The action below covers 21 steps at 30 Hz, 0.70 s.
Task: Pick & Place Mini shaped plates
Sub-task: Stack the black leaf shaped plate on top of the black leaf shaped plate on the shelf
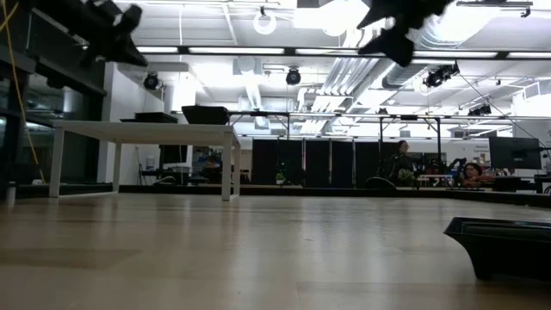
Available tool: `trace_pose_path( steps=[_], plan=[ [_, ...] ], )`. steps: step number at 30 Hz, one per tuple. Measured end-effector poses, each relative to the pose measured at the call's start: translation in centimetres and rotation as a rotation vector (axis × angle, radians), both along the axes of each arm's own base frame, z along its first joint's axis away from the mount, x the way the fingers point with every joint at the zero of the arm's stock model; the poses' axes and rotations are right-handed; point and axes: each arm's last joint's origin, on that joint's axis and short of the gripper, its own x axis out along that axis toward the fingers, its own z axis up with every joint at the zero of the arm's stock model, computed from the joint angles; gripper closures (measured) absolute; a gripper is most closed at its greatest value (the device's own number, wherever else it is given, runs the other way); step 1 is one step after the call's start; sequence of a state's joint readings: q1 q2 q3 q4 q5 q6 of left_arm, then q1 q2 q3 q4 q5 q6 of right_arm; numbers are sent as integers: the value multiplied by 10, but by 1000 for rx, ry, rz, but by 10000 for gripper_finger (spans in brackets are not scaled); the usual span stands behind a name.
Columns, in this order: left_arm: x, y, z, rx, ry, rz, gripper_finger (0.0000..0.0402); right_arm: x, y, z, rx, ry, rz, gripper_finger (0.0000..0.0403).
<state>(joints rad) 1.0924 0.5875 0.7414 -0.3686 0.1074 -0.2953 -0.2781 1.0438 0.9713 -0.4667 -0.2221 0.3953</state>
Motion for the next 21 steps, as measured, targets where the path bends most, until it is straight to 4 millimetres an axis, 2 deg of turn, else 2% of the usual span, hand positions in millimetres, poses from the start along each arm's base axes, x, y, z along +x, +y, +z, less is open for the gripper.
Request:
trace_pose_path(
  steps=[7, 13, 16, 21],
  plan=[
    [-9, -31, 12, 91, -99, -218, 401, 43, -18, 37, -117, -4, 143, 178],
    [-18, -53, 23, 134, -155, -301, 401, 87, -41, 60, -170, 8, 143, 178],
    [-21, -60, 31, 158, -122, -328, 401, 113, -53, 63, -148, 4, 119, 178],
    [-24, -68, 41, 218, -64, -365, 401, 158, -77, 57, -136, 8, 104, 178]
  ],
)
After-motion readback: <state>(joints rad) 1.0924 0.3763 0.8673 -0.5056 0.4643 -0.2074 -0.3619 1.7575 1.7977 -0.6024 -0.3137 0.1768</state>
